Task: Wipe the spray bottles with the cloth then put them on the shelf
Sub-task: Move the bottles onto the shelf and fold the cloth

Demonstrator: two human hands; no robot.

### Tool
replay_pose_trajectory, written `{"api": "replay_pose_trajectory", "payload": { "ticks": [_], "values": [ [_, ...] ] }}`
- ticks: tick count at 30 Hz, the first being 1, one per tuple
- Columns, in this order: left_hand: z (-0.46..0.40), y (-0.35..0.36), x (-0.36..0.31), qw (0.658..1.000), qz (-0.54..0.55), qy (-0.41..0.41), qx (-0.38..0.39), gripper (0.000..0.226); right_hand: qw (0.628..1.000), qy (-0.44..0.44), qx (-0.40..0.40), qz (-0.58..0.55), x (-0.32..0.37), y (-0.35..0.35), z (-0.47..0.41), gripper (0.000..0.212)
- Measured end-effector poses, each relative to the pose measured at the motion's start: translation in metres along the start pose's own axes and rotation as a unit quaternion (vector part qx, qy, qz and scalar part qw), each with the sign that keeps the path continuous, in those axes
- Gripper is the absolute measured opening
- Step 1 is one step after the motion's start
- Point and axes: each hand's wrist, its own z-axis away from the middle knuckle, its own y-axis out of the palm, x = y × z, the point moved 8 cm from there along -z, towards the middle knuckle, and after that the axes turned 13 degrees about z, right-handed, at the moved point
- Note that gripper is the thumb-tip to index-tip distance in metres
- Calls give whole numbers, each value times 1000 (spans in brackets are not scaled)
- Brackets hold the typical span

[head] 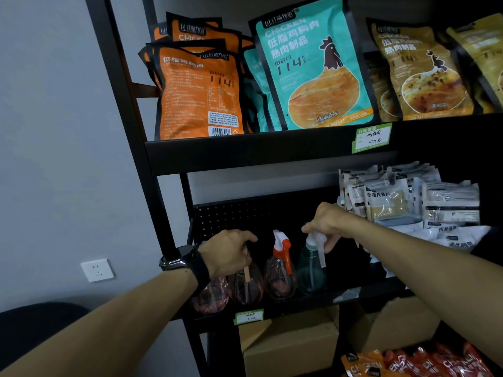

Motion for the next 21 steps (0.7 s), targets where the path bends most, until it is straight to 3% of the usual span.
{"api": "replay_pose_trajectory", "payload": {
  "ticks": [8, 13, 15, 17, 19, 21],
  "values": [
    [-2, 1, 3, 1000, -3, -8, -2, 46, 999, 10, 2, -38, -9, -1, 2, 24],
    [-2, 0, 6, 1000, -14, -5, -4, 46, 1000, 9, -10, -11, -9, -1, 3, 31],
    [1, -3, 7, 1000, -18, -3, -6, 46, 998, 5, -27, 58, -7, -5, 5, 39],
    [3, -6, 12, 1000, -29, -4, 0, 49, 982, -21, -121, 146, 3, -21, 9, 48],
    [5, -8, 17, 999, -43, -9, 9, 55, 964, -94, -208, 140, 22, -33, 16, 45],
    [7, -9, 20, 999, -46, -12, 15, 59, 960, -185, -189, 86, 44, -28, 23, 35]
  ]
}}
